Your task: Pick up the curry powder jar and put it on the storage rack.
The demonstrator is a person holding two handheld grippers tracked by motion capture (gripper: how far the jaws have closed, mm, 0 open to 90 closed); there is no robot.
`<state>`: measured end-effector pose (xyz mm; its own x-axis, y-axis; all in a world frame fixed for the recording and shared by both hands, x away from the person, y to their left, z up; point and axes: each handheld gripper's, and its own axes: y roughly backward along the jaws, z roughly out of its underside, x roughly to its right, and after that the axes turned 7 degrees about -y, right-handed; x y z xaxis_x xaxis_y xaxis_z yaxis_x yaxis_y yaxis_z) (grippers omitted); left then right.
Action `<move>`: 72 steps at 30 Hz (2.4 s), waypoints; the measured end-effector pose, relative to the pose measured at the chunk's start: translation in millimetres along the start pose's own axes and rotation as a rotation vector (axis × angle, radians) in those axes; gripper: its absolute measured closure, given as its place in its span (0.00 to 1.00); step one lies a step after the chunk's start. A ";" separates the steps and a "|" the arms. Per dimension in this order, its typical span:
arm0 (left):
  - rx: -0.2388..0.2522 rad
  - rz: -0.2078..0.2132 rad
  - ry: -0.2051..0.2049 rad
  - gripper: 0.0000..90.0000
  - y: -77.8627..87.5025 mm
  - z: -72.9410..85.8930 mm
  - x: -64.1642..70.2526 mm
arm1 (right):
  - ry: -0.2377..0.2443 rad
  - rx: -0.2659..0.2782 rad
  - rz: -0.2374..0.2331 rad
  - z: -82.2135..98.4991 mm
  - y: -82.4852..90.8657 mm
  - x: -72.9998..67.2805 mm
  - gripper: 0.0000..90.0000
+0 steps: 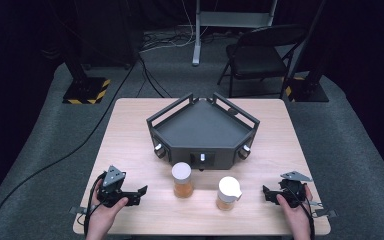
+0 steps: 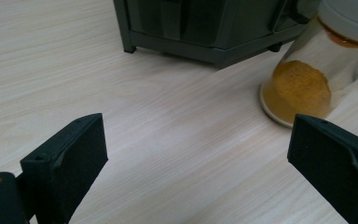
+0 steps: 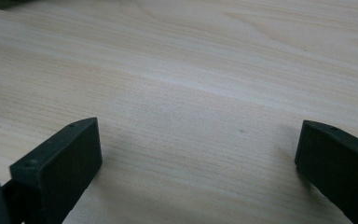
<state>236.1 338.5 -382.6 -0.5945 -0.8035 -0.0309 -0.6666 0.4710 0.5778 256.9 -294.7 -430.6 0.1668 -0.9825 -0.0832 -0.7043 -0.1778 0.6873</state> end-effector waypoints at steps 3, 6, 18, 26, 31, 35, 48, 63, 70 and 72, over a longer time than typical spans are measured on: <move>0.006 0.012 -0.009 0.05 0.0 -2.2 3.4 | 0.000 0.000 0.000 0.0 0.0 0.0 0.00; 0.006 0.021 -0.022 0.05 0.0 -4.8 7.1 | 0.000 0.000 0.000 0.0 0.0 0.0 0.00; 0.019 0.078 -0.040 0.05 -8.5 -9.0 15.6 | 0.004 0.000 -0.003 -0.2 0.0 1.0 0.00; 0.030 0.107 -0.068 0.05 -15.5 -14.4 24.4 | 0.004 0.000 -0.004 -0.2 0.0 1.2 0.00; 0.034 0.126 -0.081 0.05 -20.6 -17.8 28.4 | 0.005 -0.001 -0.004 -0.2 0.0 1.3 0.00; 0.040 0.141 -0.095 0.05 -25.8 -22.5 34.1 | 0.007 0.000 -0.005 -0.4 -0.2 1.8 0.00; 0.070 0.170 -0.100 0.05 -41.5 -35.5 44.6 | 0.007 0.000 -0.006 -0.3 -0.2 1.9 0.00; 0.078 0.179 -0.109 0.06 -59.2 -46.5 51.2 | 0.008 0.000 -0.007 -0.3 -0.1 2.2 0.00; 0.081 0.162 -0.112 0.07 -67.0 -49.4 55.7 | 0.008 0.000 -0.007 -0.2 0.1 2.3 0.00; 0.084 0.156 -0.108 0.07 -69.5 -48.8 57.0 | 0.009 0.000 -0.007 -0.2 0.0 2.5 0.00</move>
<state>270.5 242.2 -384.7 -0.7356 -0.6764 -0.0363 -0.5949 0.6195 0.5122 257.4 -297.1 -430.6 0.1778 -0.9806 -0.0820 -0.7027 -0.1849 0.6870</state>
